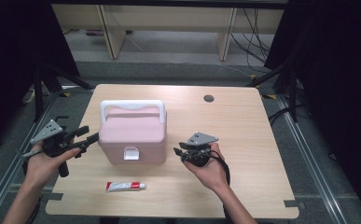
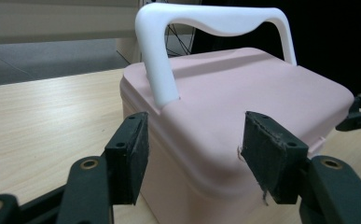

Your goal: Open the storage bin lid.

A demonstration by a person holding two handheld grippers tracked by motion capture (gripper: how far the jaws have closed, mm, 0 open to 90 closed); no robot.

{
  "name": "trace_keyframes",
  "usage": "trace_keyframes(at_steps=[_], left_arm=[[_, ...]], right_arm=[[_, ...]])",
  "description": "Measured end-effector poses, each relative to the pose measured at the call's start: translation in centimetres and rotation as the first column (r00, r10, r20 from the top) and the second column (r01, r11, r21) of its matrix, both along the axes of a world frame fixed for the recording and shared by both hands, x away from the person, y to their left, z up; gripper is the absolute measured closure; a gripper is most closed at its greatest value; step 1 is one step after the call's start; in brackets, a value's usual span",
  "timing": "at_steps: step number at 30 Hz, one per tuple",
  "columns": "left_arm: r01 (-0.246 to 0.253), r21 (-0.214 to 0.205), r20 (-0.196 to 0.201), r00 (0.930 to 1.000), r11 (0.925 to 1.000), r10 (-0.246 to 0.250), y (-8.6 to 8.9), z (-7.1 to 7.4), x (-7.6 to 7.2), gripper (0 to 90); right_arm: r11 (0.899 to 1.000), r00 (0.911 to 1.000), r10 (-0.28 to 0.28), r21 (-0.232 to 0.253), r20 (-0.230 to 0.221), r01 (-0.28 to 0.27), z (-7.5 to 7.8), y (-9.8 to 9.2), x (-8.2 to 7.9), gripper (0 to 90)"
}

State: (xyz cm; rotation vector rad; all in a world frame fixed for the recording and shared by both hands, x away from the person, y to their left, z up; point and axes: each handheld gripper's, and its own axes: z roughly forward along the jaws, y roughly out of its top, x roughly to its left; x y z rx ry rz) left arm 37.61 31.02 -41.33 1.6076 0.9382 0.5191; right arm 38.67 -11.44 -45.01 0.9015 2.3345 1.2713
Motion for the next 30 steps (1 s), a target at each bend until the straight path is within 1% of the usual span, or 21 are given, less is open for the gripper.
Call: trace_keyframes(at_steps=[1, 2, 4, 5, 6, 7, 8, 9, 11, 13, 14, 16, 17, 18, 19, 20, 22, 24, 25, 26, 30], left_arm=[[0.003, 0.008, -0.001, 1.0000, 1.0000, -0.003, -0.1, 0.2, 0.3, 41.2], [0.001, 0.000, -0.004, 1.0000, 1.0000, -0.001, -0.2, 0.3, 0.6, 41.3], [0.002, -0.014, -0.004, 1.0000, 0.9999, -0.002, -0.4, 0.7, 1.5, 42.0], [0.002, -0.008, -0.006, 1.0000, 1.0000, -0.002, -0.4, 0.9, 1.7, 42.2], [-0.007, -0.004, -0.024, 0.9997, 1.0000, 0.007, -0.6, 1.1, 2.2, 42.4], [-0.010, 0.004, -0.025, 0.9996, 0.9999, 0.010, -0.7, 1.2, 2.7, 42.5], [-0.017, 0.008, -0.038, 0.9991, 0.9998, 0.017, -0.9, 1.4, 3.1, 42.7], [-0.027, 0.008, -0.056, 0.9980, 0.9996, 0.027, -1.1, 1.5, 3.5, 42.8], [-0.044, 0.004, -0.068, 0.9967, 0.9990, 0.044, -1.3, 1.6, 4.5, 43.2], [-0.050, 0.039, -0.056, 0.9971, 0.9980, 0.052, -1.5, 1.8, 5.3, 43.6], [-0.054, 0.041, -0.067, 0.9961, 0.9977, 0.057, -1.7, 1.9, 5.6, 43.7], [-0.082, 0.013, -0.124, 0.9888, 0.9966, 0.083, -2.3, 1.9, 5.8, 44.0], [-0.086, 0.015, -0.126, 0.9882, 0.9962, 0.087, -2.4, 2.0, 5.9, 44.5], [-0.066, 0.045, -0.086, 0.9939, 0.9968, 0.069, -2.3, 2.0, 6.4, 45.0], [-0.064, 0.065, -0.078, 0.9946, 0.9958, 0.069, -2.3, 2.0, 6.7, 45.6], [-0.105, 0.034, -0.144, 0.9835, 0.9939, 0.109, -2.7, 1.9, 6.4, 46.2], [-0.108, 0.040, -0.143, 0.9833, 0.9933, 0.113, -2.7, 1.8, 6.6, 49.1], [-0.113, 0.031, -0.147, 0.9823, 0.9931, 0.117, -2.7, 1.7, 6.8, 51.2], [-0.115, 0.040, -0.152, 0.9811, 0.9926, 0.119, -2.7, 1.7, 6.9, 52.1], [-0.116, 0.035, -0.157, 0.9803, 0.9927, 0.120, -2.7, 1.5, 7.0, 53.5], [-0.121, 0.027, -0.174, 0.9769, 0.9923, 0.124, -2.8, 1.3, 7.2, 60.2]], right_arm=[[1.000, 0.9999, -0.011, 0.003, -0.013, 0.011, 0.1, 0.1, -0.2, 68.2], [1.000, 1.0000, 0.001, -0.003, 0.007, -0.001, 0.1, 0.1, -0.1, 68.1], [1.000, 1.0000, -0.006, 0.001, 0.007, 0.006, 0.1, 0.2, -0.3, 67.3], [1.000, 1.0000, -0.006, -0.003, 0.006, 0.006, 0.1, 0.3, -0.3, 66.9], [1.000, 1.0000, -0.005, -0.004, 0.008, 0.005, 0.1, 0.3, -0.3, 66.7], [1.000, 0.9998, -0.001, -0.001, 0.017, 0.001, 0.0, 0.4, -0.3, 66.5], [1.000, 0.9998, -0.001, -0.003, 0.018, 0.001, 0.0, 0.4, -0.4, 66.3], [1.000, 0.9999, 0.002, -0.009, 0.017, -0.002, 0.0, 0.4, -0.4, 66.1], [1.000, 0.9998, 0.003, -0.009, 0.018, -0.002, 0.0, 0.5, -0.4, 65.8], [1.000, 0.9998, -0.001, -0.003, 0.021, 0.001, 0.0, 0.5, -0.5, 65.3], [1.000, 0.9997, -0.005, -0.001, 0.022, 0.005, 0.0, 0.5, -0.5, 65.1], [1.000, 0.9996, -0.002, 0.000, 0.027, 0.002, -0.1, 0.5, -0.3, 64.7], [1.000, 0.9996, -0.002, 0.000, 0.028, 0.002, -0.2, 0.6, -0.3, 64.4], [1.000, 0.9992, -0.002, -0.007, 0.039, 0.002, -0.2, 0.5, -0.3, 64.3], [1.000, 0.9992, -0.001, -0.005, 0.040, 0.002, -0.2, 0.5, -0.3, 64.2], [1.000, 0.9995, -0.001, 0.000, 0.032, 0.001, -0.2, 0.6, -0.4, 64.1], [1.000, 0.9995, 0.002, -0.004, 0.033, -0.002, -0.1, 0.6, -0.4, 64.0], [1.000, 0.9995, -0.001, -0.005, 0.032, 0.002, -0.1, 0.5, -0.4, 63.9], [1.000, 0.9993, -0.001, -0.007, 0.037, 0.001, -0.1, 0.5, -0.4, 63.8], [1.000, 0.9997, -0.001, -0.002, 0.026, 0.001, -0.2, 0.5, -0.4, 63.8], [1.000, 0.9997, 0.000, -0.001, 0.025, 0.000, -0.1, 0.6, -0.4, 63.6]])
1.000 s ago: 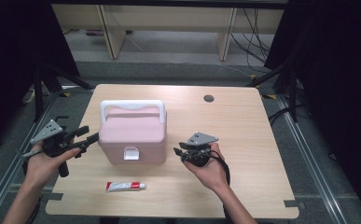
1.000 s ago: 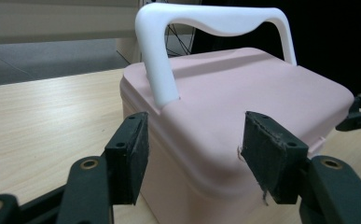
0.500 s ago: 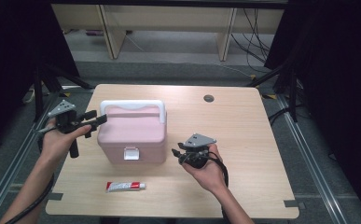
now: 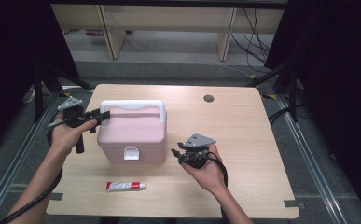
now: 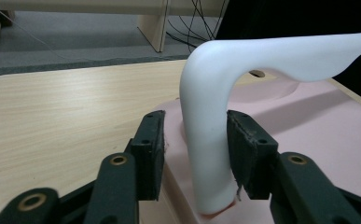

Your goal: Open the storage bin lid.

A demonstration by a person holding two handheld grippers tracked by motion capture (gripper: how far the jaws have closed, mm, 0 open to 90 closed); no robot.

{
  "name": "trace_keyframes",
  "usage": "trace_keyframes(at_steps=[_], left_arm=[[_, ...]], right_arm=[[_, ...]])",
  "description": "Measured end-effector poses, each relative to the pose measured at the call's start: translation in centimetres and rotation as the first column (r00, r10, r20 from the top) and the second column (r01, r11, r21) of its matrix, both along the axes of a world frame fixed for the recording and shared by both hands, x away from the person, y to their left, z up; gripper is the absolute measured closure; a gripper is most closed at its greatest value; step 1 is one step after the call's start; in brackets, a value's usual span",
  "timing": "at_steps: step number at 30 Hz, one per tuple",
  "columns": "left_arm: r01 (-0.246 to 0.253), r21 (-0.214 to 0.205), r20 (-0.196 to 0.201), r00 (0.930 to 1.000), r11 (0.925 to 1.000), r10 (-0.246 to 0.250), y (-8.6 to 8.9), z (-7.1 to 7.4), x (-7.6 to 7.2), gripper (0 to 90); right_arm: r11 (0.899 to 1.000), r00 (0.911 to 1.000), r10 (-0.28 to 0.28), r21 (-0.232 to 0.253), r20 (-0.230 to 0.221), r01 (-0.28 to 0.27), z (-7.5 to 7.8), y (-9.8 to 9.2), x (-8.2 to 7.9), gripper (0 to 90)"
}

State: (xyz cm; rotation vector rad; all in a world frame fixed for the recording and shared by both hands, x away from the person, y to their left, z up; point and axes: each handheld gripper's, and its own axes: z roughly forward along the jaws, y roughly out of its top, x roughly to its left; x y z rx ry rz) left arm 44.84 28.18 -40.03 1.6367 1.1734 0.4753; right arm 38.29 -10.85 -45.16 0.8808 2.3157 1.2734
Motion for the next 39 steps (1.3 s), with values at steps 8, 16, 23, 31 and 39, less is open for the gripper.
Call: trace_keyframes(at_steps=[8, 16, 23, 31, 39], left_arm=[[-0.007, -0.035, -0.025, 0.9997, 0.9994, 0.006, -0.3, 0.1, 0.3, 71.1], [-0.041, -0.095, -0.075, 0.9966, 0.9946, 0.034, -0.3, 0.2, 0.4, 73.0], [-0.057, -0.100, -0.110, 0.9928, 0.9933, 0.046, -0.4, 0.7, 0.7, 73.1], [-0.058, -0.119, -0.146, 0.9884, 0.9911, 0.041, -0.2, 1.4, 1.4, 73.1], [-0.061, -0.128, -0.170, 0.9847, 0.9899, 0.039, -0.1, 1.8, 1.7, 73.1]], right_arm=[[1.000, 1.0000, 0.004, 0.011, 0.000, -0.004, 0.1, 0.1, -0.2, 63.3], [0.999, 0.9996, 0.005, 0.053, 0.029, -0.007, 0.7, 0.2, -0.6, 73.2], [0.997, 0.9996, 0.028, 0.072, 0.011, -0.028, 1.3, 0.6, -0.6, 90.0], [0.994, 0.9992, 0.040, 0.104, 0.000, -0.040, 1.9, 1.5, -0.5, 90.0], [0.989, 0.9972, 0.075, 0.127, -0.002, -0.074, 2.4, 2.4, -0.3, 90.0]])
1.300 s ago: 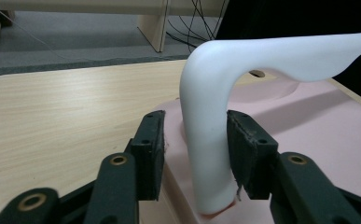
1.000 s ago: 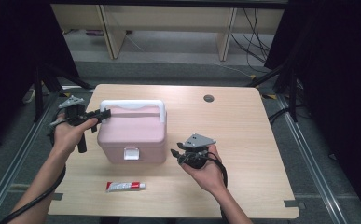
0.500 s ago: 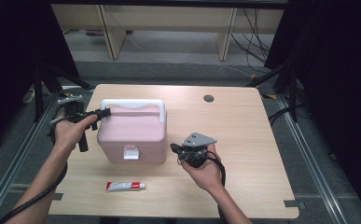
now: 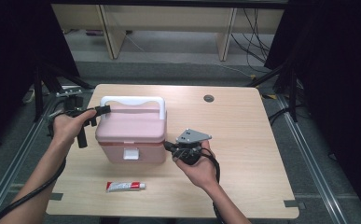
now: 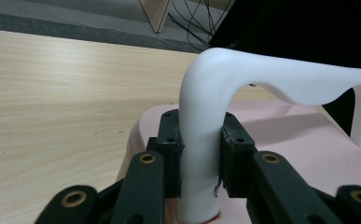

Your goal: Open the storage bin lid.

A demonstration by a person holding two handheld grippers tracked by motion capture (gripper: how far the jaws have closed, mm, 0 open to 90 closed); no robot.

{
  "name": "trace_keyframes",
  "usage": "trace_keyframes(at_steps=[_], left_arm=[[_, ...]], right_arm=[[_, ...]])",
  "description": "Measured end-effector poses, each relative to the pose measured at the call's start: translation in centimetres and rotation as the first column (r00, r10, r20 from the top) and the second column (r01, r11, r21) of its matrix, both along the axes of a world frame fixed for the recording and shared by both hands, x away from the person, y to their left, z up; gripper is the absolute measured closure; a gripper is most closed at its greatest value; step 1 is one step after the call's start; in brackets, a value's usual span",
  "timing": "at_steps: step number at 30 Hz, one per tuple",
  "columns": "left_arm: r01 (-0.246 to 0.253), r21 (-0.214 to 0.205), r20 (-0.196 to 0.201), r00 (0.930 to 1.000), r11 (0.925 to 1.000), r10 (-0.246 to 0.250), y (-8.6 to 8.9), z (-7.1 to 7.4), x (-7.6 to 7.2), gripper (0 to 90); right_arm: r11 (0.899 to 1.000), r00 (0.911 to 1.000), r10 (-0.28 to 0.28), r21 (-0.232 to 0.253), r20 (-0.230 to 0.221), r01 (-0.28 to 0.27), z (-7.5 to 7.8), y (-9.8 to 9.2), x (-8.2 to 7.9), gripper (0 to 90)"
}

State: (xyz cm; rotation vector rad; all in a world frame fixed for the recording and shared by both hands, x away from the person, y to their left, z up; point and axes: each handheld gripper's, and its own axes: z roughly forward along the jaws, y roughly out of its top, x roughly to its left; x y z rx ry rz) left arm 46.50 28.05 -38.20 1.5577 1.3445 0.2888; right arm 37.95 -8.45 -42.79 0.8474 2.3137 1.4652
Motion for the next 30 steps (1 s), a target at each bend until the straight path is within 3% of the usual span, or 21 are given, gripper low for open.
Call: trace_keyframes(at_steps=[11, 14, 16, 23, 28, 30], left_arm=[[0.011, -0.009, 0.009, 0.9999, 0.9999, -0.011, 0.2, -0.2, 0.0, 72.5], [-0.002, -0.009, 0.024, 0.9997, 1.0000, 0.002, 0.4, 0.0, -0.3, 61.9], [-0.007, 0.026, 0.058, 0.9983, 0.9996, 0.006, 0.6, 0.1, -0.8, 56.2], [0.006, 0.017, 0.154, 0.9880, 0.9998, -0.008, 2.0, 0.8, -4.1, 54.6], [0.031, 0.056, 0.213, 0.9760, 0.9979, -0.042, 2.6, -0.1, -6.9, 52.2], [0.027, 0.055, 0.234, 0.9715, 0.9981, -0.039, 2.9, -0.6, -8.1, 57.0]], right_arm=[[0.999, 0.9999, 0.015, 0.035, 0.006, -0.015, 0.1, 1.1, 0.0, 90.0], [1.000, 0.9996, 0.006, 0.028, 0.027, -0.007, 0.1, 1.0, 0.0, 90.0], [1.000, 0.9998, 0.010, 0.030, 0.020, -0.010, 0.0, 1.1, 0.0, 90.0], [1.000, 0.9998, -0.003, 0.022, 0.019, 0.003, 0.3, 1.0, -0.2, 90.0], [1.000, 0.9996, -0.002, 0.025, 0.029, 0.001, 0.3, 0.9, -0.1, 90.0], [1.000, 0.9995, -0.022, 0.021, 0.022, 0.022, 0.4, 0.9, -0.2, 90.0]])
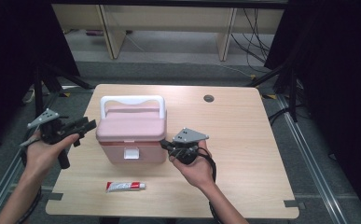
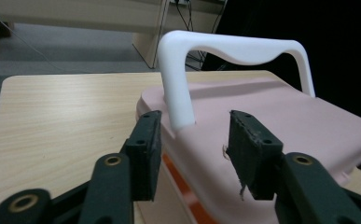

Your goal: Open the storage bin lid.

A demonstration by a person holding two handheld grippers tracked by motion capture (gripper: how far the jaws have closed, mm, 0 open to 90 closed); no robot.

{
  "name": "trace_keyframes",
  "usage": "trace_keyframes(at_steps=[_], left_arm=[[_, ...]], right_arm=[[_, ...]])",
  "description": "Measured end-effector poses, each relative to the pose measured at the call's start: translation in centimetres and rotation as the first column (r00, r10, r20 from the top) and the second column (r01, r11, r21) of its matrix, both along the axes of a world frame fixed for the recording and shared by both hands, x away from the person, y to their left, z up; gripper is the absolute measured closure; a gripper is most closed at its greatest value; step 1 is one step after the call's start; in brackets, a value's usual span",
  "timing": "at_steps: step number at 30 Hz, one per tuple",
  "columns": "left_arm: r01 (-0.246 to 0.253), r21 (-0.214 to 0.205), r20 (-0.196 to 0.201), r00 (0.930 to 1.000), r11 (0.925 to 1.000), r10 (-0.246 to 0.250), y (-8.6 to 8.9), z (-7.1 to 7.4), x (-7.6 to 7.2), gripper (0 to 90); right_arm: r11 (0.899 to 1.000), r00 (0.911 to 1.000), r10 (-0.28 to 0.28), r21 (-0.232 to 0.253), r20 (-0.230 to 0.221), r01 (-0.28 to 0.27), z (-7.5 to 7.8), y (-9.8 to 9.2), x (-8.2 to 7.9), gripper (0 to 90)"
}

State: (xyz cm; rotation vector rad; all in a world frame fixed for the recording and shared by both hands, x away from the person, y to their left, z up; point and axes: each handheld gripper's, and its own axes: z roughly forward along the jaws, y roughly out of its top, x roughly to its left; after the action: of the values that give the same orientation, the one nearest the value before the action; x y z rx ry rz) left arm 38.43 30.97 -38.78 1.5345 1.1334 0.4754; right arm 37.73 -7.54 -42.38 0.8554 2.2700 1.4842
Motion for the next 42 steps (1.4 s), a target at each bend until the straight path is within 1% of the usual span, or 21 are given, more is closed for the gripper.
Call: trace_keyframes(at_steps=[2, 3, 4, 5, 6, 9, 11, 12, 16, 19, 20, 23, 25, 26, 28, 29, 30, 31, 34, 36, 42], left_arm=[[0.000, 0.004, 0.035, 0.9994, 1.0000, 0.000, 0.2, -0.3, -1.2, 60.1], [0.015, 0.007, 0.050, 0.9986, 0.9999, -0.016, 0.1, -0.5, -1.9, 62.5], [0.031, 0.013, 0.058, 0.9978, 0.9994, -0.031, 0.1, -0.7, -2.3, 64.3], [0.055, 0.008, 0.072, 0.9959, 0.9985, -0.055, 0.0, -1.1, -2.8, 65.9], [0.071, 0.012, 0.069, 0.9950, 0.9974, -0.072, -0.1, -1.4, -3.3, 67.9], [0.087, 0.024, 0.063, 0.9941, 0.9959, -0.088, -0.5, -2.3, -4.4, 71.8], [0.097, 0.020, 0.063, 0.9932, 0.9951, -0.098, -0.7, -2.8, -4.9, 74.4], [0.100, 0.022, 0.059, 0.9931, 0.9947, -0.101, -0.8, -2.9, -5.1, 75.5], [0.122, 0.025, 0.063, 0.9904, 0.9922, -0.123, -1.1, -3.6, -5.7, 81.2], [0.130, 0.038, 0.051, 0.9899, 0.9907, -0.132, -1.8, -3.9, -5.5, 85.8], [0.132, 0.044, 0.047, 0.9899, 0.9903, -0.134, -1.9, -4.0, -5.4, 87.2], [0.128, 0.044, 0.045, 0.9906, 0.9909, -0.130, -2.5, -3.9, -4.9, 89.2], [0.120, 0.051, 0.040, 0.9917, 0.9914, -0.122, -2.9, -3.8, -4.4, 89.5], [0.117, 0.058, 0.031, 0.9924, 0.9914, -0.119, -3.0, -3.7, -4.3, 89.5], [0.115, 0.065, 0.023, 0.9929, 0.9913, -0.116, -3.4, -3.6, -4.0, 89.6], [0.115, 0.063, 0.019, 0.9930, 0.9914, -0.116, -3.6, -3.6, -3.9, 89.6], [0.111, 0.055, 0.013, 0.9937, 0.9923, -0.111, -3.7, -3.6, -3.8, 89.7], [0.107, 0.055, 0.007, 0.9942, 0.9927, -0.107, -3.9, -3.6, -3.7, 89.8], [0.100, 0.054, 0.007, 0.9949, 0.9935, -0.101, -4.2, -3.7, -3.3, 89.9], [0.095, 0.056, 0.013, 0.9953, 0.9939, -0.096, -4.4, -3.7, -3.0, 89.9], [0.088, 0.053, 0.025, 0.9956, 0.9946, -0.090, -4.9, -3.5, -2.4, 89.9]], right_arm=[[1.000, 1.0000, 0.008, -0.006, 0.005, -0.008, 0.0, 0.0, 0.1, 90.0], [1.000, 0.9996, 0.020, -0.004, 0.019, -0.020, 0.0, 0.0, 0.3, 90.0], [1.000, 1.0000, 0.002, 0.005, -0.001, -0.002, 0.0, 0.0, 0.2, 90.0], [1.000, 0.9998, 0.012, -0.005, 0.018, -0.012, 0.0, -0.1, 0.3, 90.0], [1.000, 0.9995, 0.002, -0.003, 0.032, -0.002, 0.0, -0.1, 0.4, 90.0], [1.000, 0.9999, 0.007, 0.007, 0.015, -0.007, 0.1, 0.0, 0.4, 90.0], [1.000, 0.9995, 0.011, -0.002, 0.031, -0.011, 0.2, 0.0, 0.4, 90.0], [1.000, 0.9999, 0.002, -0.004, 0.016, -0.002, 0.3, 0.0, 0.4, 90.0], [1.000, 0.9997, 0.004, 0.002, 0.025, -0.004, 0.5, 0.1, 0.6, 90.0], [1.000, 0.9993, -0.004, -0.002, 0.037, 0.004, 0.7, 0.2, 0.7, 90.0], [1.000, 0.9997, 0.001, -0.010, 0.026, -0.001, 0.8, 0.2, 0.7, 90.0], [1.000, 0.9997, -0.010, 0.006, 0.023, 0.010, 0.9, 0.3, 0.7, 90.0], [1.000, 0.9989, -0.009, -0.002, 0.046, 0.009, 1.0, 0.2, 0.8, 90.0], [1.000, 0.9992, 0.000, 0.012, 0.039, -0.001, 1.0, 0.3, 0.9, 90.0], [1.000, 0.9997, -0.018, 0.017, 0.019, 0.018, 1.1, 0.3, 0.7, 90.0], [1.000, 0.9992, -0.002, 0.019, 0.039, 0.001, 1.2, 0.3, 0.9, 90.0], [1.000, 0.9997, -0.009, 0.026, 0.025, 0.009, 1.2, 0.3, 0.8, 90.0], [1.000, 0.9988, -0.005, 0.009, 0.050, 0.004, 1.4, 0.2, 0.9, 90.0], [1.000, 0.9991, -0.019, 0.021, 0.038, 0.018, 1.5, 0.2, 0.9, 90.0], [1.000, 0.9985, -0.006, 0.022, 0.054, 0.004, 1.7, 0.2, 1.0, 90.0], [0.999, 0.9983, -0.009, 0.032, 0.058, 0.008, 1.8, 0.2, 1.1, 90.0]])
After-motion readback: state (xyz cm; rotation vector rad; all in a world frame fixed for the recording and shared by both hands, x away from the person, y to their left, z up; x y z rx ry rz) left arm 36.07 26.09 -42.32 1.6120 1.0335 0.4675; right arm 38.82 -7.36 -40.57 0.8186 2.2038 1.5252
